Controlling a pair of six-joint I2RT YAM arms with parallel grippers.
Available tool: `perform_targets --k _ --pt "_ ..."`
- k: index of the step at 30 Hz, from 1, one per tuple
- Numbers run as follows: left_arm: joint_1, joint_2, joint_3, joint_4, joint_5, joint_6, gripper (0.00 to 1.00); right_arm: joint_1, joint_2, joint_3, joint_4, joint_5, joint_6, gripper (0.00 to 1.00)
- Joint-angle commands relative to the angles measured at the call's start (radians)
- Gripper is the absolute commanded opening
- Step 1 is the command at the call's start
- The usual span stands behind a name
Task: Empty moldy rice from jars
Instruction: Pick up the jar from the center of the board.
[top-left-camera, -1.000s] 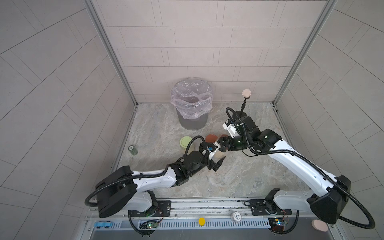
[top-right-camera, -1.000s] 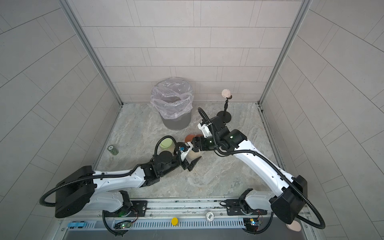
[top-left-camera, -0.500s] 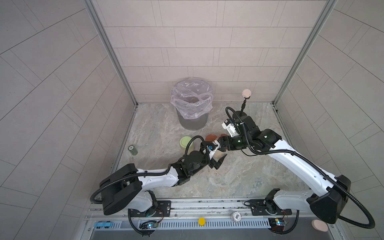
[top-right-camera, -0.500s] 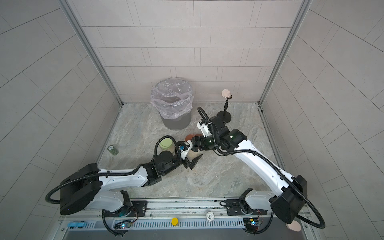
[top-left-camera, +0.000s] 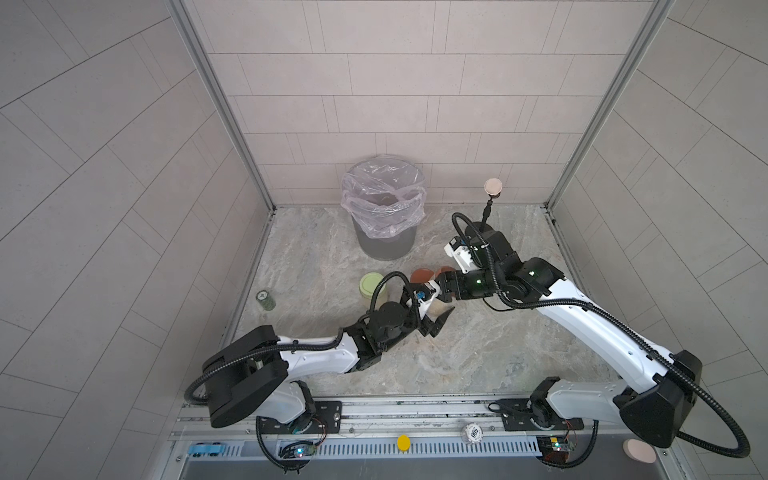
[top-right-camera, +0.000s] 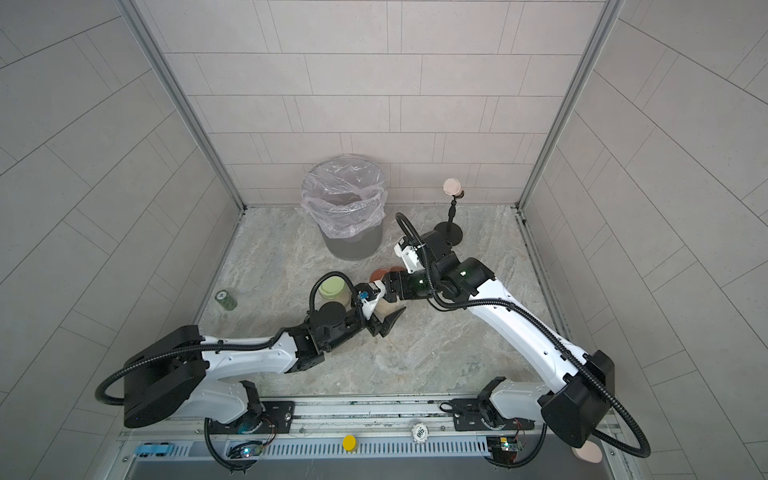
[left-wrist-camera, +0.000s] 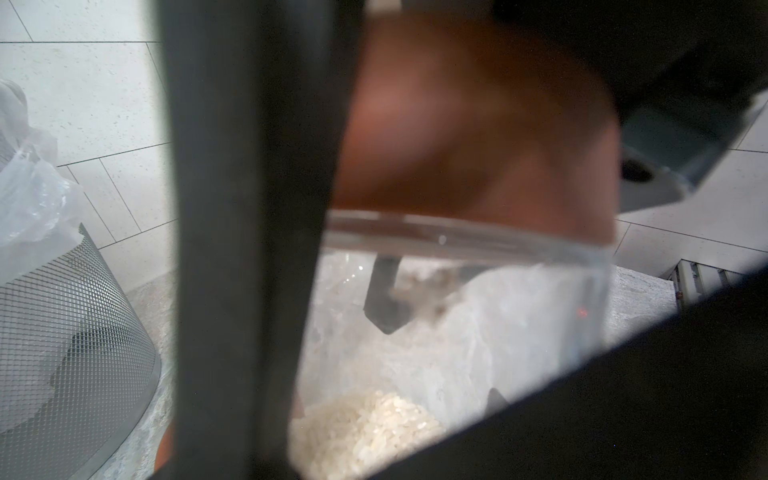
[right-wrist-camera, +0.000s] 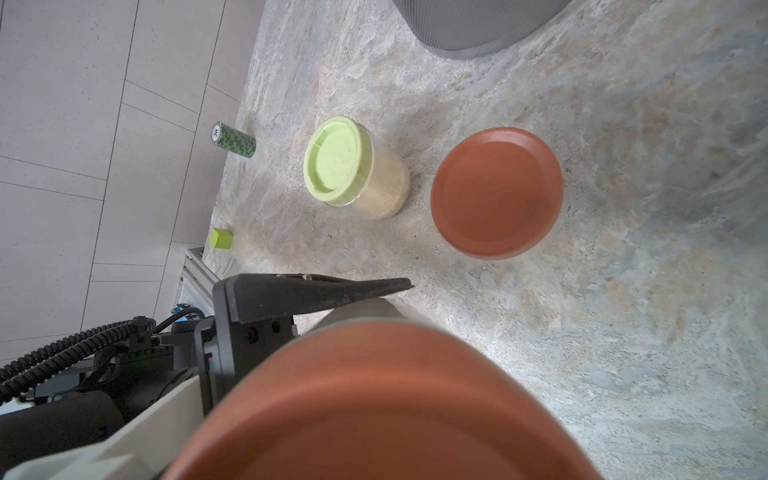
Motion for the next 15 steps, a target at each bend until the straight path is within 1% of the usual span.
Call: perform_targets --k 1,3,4,6,8,10,15 --pt "-0.001 0.009 0.020 0.062 -0.045 0.025 0.54 0.009 -0.050 0.011 0.042 -0.030 0.017 0.58" --pt "-0.001 0.008 0.019 0.063 -0.049 0.031 0.48 0.009 -0.057 0.011 0.039 -0.028 0.014 0.62" --pt "-0.001 0.006 0.019 0.060 -0.052 0.037 0.46 0.009 -0.062 0.011 0.036 -0.025 0.012 0.65" --pt "-0.001 0.004 0.018 0.059 -0.059 0.041 0.42 0.009 -0.070 0.009 0.030 -0.016 0.011 0.75" --pt "-0.001 -0.001 0.019 0.058 -0.059 0.049 0.35 0.009 -0.082 0.006 0.021 -0.002 0.011 0.87" --pt "-0.001 -0.004 0.022 0.051 -0.053 0.053 0.30 0.009 -0.095 -0.002 0.020 0.007 0.012 0.90" --pt "-0.001 -0.008 0.026 0.055 -0.062 0.062 0.21 0.006 -0.121 -0.019 0.027 -0.001 0.012 0.96"
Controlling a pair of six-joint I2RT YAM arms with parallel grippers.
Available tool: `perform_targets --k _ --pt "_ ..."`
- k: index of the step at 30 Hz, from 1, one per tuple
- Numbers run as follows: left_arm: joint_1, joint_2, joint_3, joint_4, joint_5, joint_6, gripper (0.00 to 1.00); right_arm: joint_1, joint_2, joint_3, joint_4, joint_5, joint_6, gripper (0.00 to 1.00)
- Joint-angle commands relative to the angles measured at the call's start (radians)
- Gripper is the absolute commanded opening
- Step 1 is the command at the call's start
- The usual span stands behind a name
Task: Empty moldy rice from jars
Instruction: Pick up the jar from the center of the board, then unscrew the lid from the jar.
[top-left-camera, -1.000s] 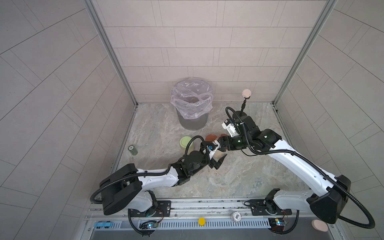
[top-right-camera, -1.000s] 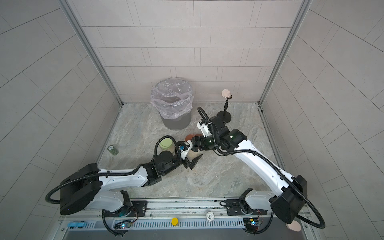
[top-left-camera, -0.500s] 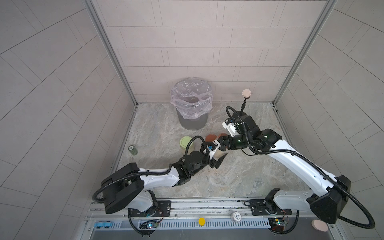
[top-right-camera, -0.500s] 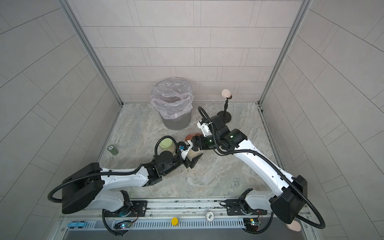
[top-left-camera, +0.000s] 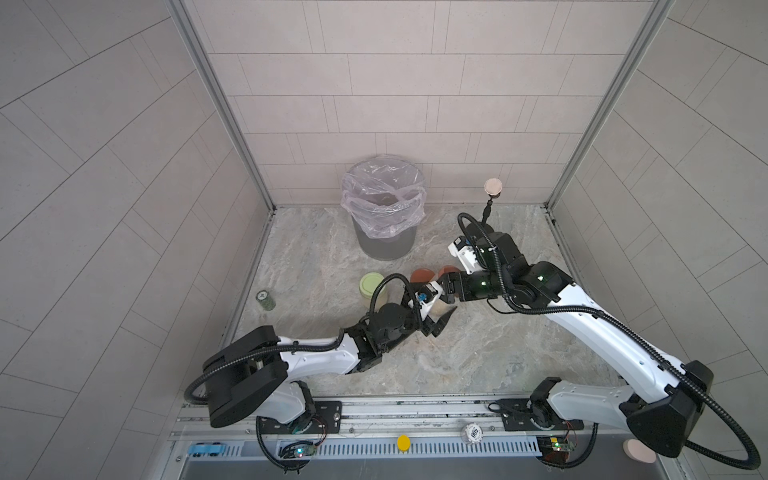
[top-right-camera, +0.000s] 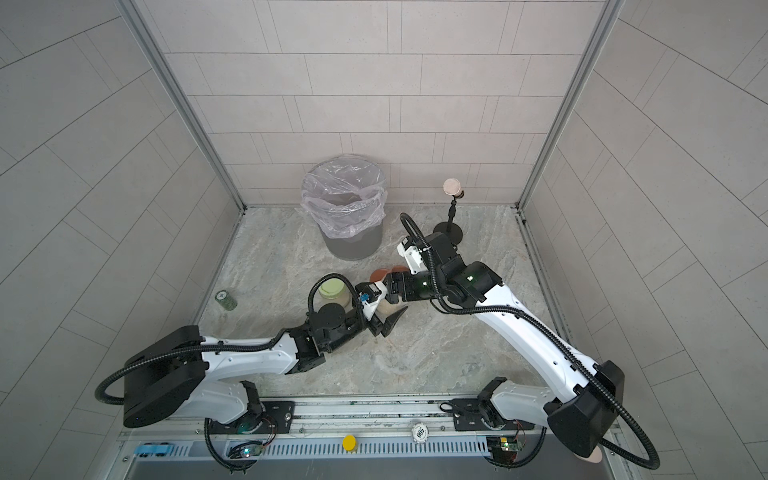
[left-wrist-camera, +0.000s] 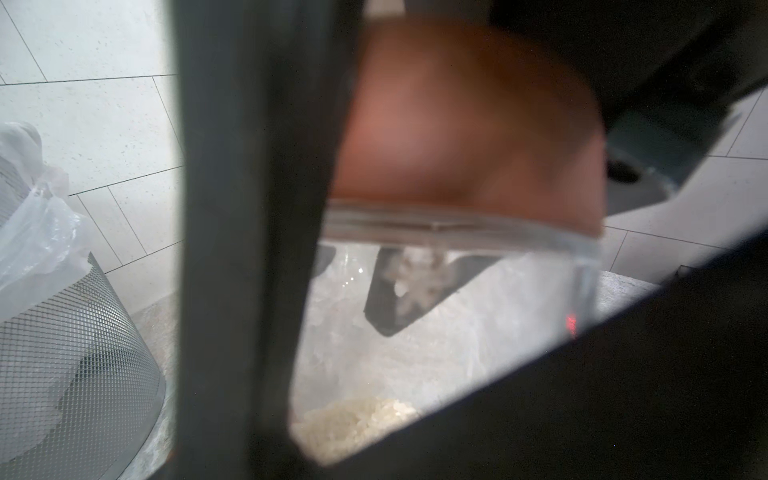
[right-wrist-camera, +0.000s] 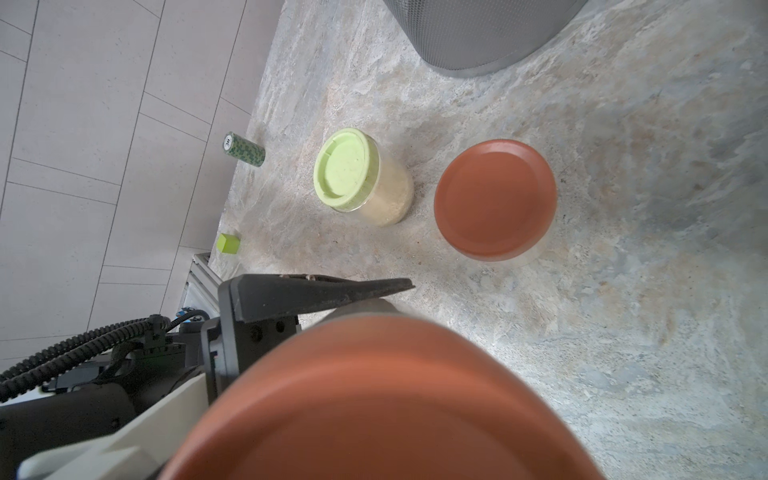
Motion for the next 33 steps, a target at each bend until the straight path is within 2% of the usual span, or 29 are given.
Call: perform_targets --k 1,7,23,27,29,33 --pt "0.006 -0.008 0.021 0.033 -0.043 0.028 0.20 0.006 -0.058 -0.002 0.024 -0.021 0.006 0.99" --pt "0.006 0.003 0.022 0.057 -0.050 0.034 0.14 0.003 -0.092 -0.018 0.012 -0.024 -0.016 1.00" --pt "0.007 -0.048 0.002 0.065 -0.089 0.086 0.09 -0.049 -0.272 -0.118 -0.051 -0.002 0.015 0.99" --pt "0.004 -0.073 0.000 0.027 -0.114 0.134 0.09 -0.145 -0.315 -0.124 -0.063 -0.101 0.054 0.97" --pt "0.005 -0.083 0.004 -0.019 -0.123 0.171 0.09 -0.230 -0.320 -0.132 -0.061 -0.198 0.093 0.96" --pt "0.002 -0.089 -0.023 0.003 -0.141 0.202 0.08 -0.355 -0.300 -0.124 -0.048 -0.337 0.177 0.95"
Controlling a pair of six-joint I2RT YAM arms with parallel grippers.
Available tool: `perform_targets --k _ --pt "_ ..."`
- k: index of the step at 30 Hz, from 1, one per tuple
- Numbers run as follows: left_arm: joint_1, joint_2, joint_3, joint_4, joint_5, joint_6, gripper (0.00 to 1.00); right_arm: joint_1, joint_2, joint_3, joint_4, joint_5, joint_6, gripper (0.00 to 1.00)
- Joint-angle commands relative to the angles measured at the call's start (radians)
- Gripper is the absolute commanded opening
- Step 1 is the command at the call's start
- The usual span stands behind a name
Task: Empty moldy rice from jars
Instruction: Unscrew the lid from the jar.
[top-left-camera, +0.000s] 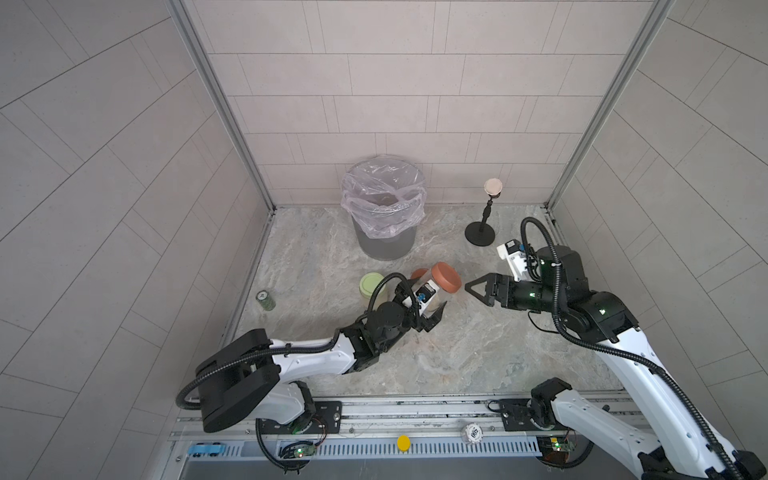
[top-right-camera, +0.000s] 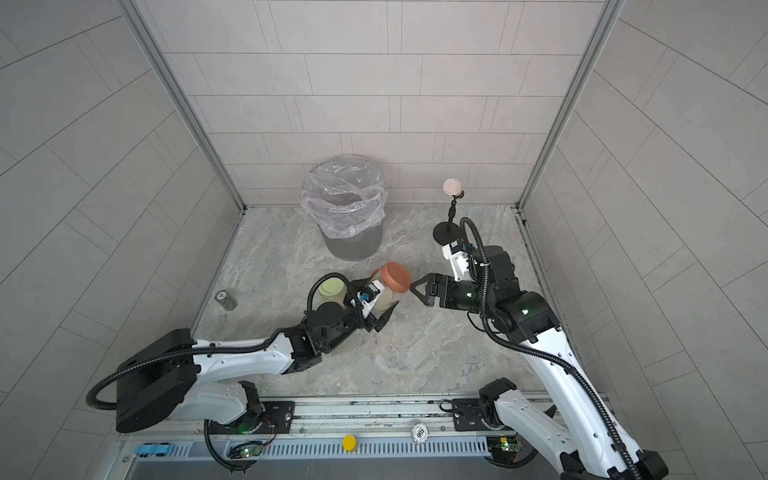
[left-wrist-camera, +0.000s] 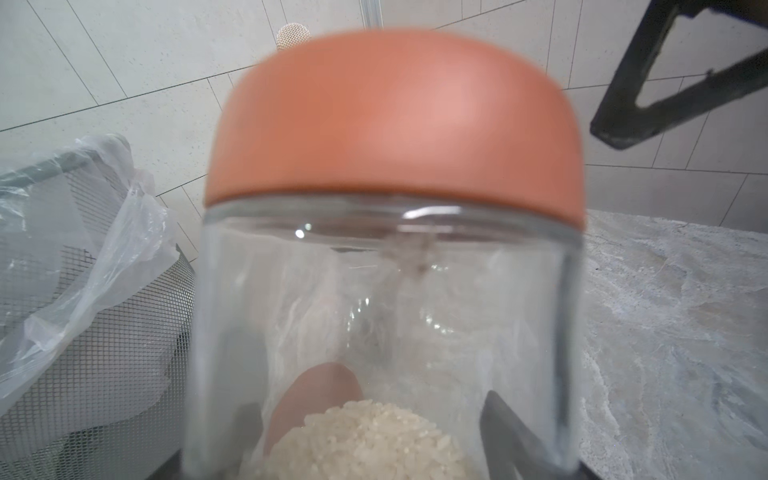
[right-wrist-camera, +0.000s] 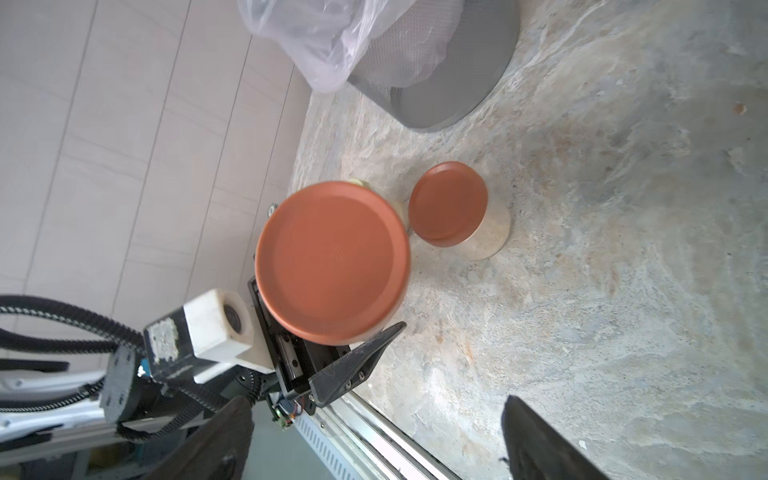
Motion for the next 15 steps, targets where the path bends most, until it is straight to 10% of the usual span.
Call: perform_targets --k 1,15 --pt "-0.003 -0.042 -0.012 0.076 -0.030 0.068 0.08 -0.057 0.020 0.015 -0.003 -0.155 0.094 0.95" --pt "-0.035 0.050 0.025 0.107 -0.024 0.172 0.06 -0.018 0.222 0.113 -0.103 -0.162 0.046 1.00"
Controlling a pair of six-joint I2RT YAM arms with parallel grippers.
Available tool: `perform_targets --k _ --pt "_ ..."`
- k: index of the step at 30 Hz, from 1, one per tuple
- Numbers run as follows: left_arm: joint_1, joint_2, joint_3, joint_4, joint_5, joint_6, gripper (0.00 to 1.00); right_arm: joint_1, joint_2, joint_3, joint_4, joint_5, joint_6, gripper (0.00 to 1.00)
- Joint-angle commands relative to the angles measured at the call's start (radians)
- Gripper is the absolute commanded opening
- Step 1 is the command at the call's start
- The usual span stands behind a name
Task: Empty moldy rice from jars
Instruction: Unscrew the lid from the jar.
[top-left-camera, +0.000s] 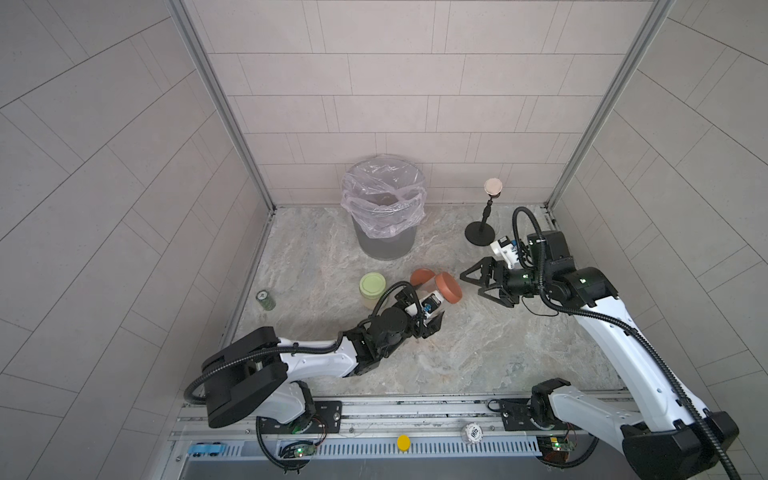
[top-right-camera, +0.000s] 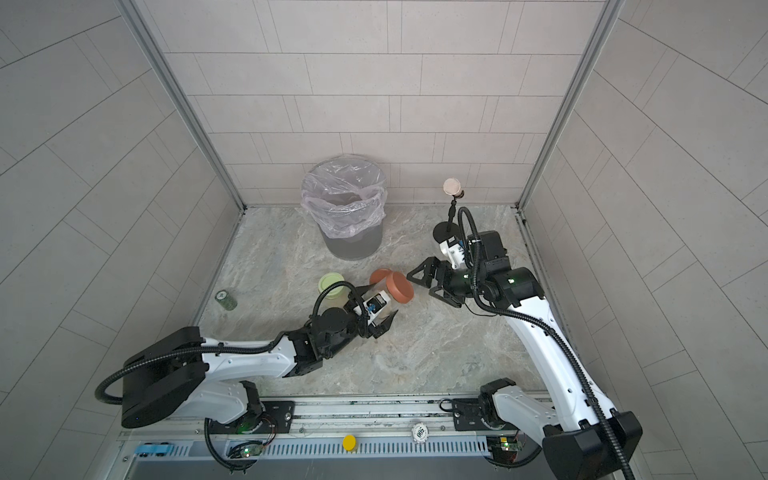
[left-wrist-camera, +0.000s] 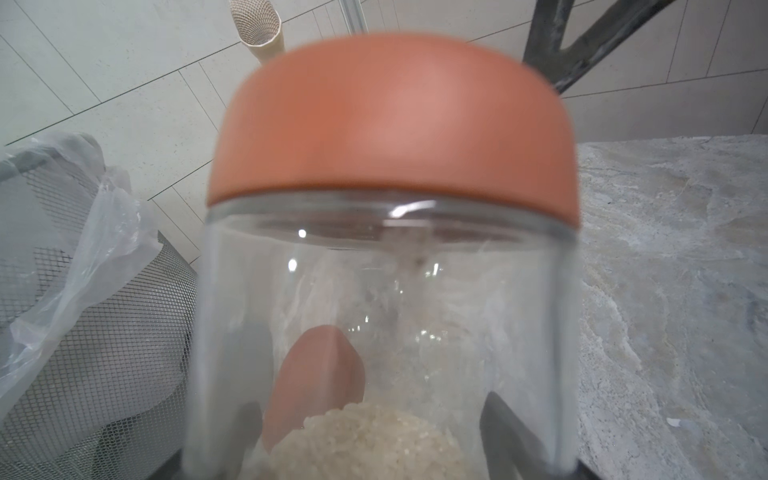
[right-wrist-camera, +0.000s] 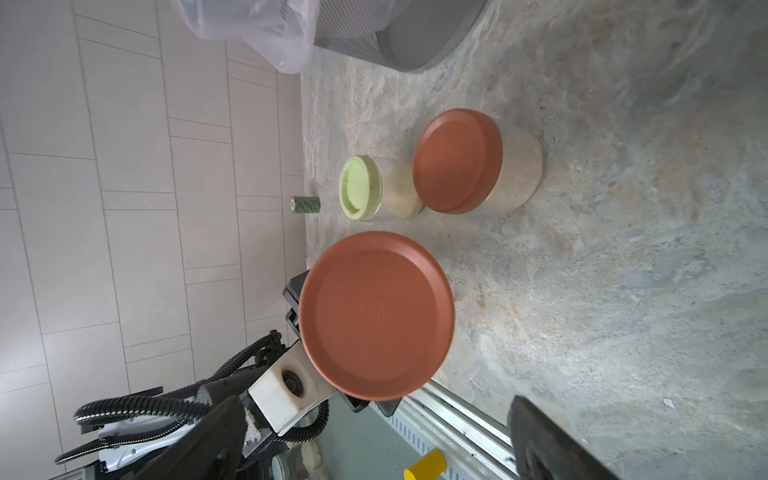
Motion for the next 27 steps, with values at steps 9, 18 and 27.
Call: perform_targets --k 9,18,27 --pt "-0.006 0.016 0.059 0.121 0.010 0.069 0.05 0.056 0.097 0.036 -0.037 0.022 -0.068 1.00" --pt "-0.007 0.020 0.068 0.126 0.011 0.068 0.03 0.066 0.164 0.050 -0.028 -0.024 -0.116 1.00" --pt "-0.010 0.024 0.070 0.146 0.019 0.063 0.03 0.072 0.190 0.039 -0.017 -0.043 -0.126 1.00"
